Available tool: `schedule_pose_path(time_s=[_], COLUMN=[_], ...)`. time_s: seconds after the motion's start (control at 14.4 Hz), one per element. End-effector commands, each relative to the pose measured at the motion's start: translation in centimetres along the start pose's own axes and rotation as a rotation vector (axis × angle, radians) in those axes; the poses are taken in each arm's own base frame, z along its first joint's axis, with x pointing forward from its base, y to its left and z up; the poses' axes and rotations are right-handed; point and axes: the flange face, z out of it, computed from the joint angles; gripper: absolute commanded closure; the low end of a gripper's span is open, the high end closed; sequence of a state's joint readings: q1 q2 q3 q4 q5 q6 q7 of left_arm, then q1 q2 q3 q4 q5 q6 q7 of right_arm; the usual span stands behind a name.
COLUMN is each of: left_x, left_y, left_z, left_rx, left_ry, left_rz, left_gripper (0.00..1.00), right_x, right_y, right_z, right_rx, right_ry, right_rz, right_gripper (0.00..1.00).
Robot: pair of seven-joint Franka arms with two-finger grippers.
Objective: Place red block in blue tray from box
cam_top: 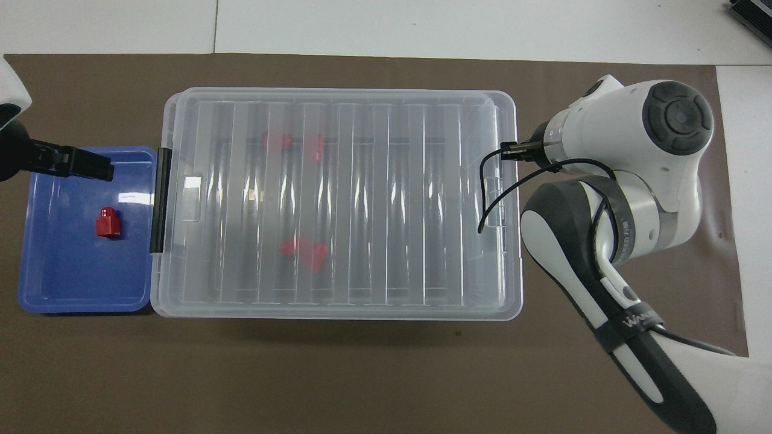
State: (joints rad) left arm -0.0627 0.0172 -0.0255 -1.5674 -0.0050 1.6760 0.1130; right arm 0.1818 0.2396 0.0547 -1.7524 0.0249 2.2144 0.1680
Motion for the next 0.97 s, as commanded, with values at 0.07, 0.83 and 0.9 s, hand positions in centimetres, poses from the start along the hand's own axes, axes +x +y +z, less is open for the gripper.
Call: schedule_pose_path(time_s=[0.07,0.83,0.9], left_x=[-0.5,-0.6,-0.7], left_y=[0.2,-0.4,-0.4], left_z=[-0.6,-0.4,-0.5], left_rx=[0.001,0.003,0.003], left_ry=[-0.006,0.000,-0.001], left_rz=[0.005,-0.006,-0.006], left_gripper=[0.00,0.00,0.00], right_x=[-0.9,-1.0,-1.3], right_y=[-1.0,1.7,2.4], right_z=[0.0,-2.9,-3.8], right_rx=[0.014,0.000,-0.004], right_ry=[-0.027,-0.030,-0.038], right_rz=[0.025,0.064,0.075], right_gripper=[1.00,1.00,1.00])
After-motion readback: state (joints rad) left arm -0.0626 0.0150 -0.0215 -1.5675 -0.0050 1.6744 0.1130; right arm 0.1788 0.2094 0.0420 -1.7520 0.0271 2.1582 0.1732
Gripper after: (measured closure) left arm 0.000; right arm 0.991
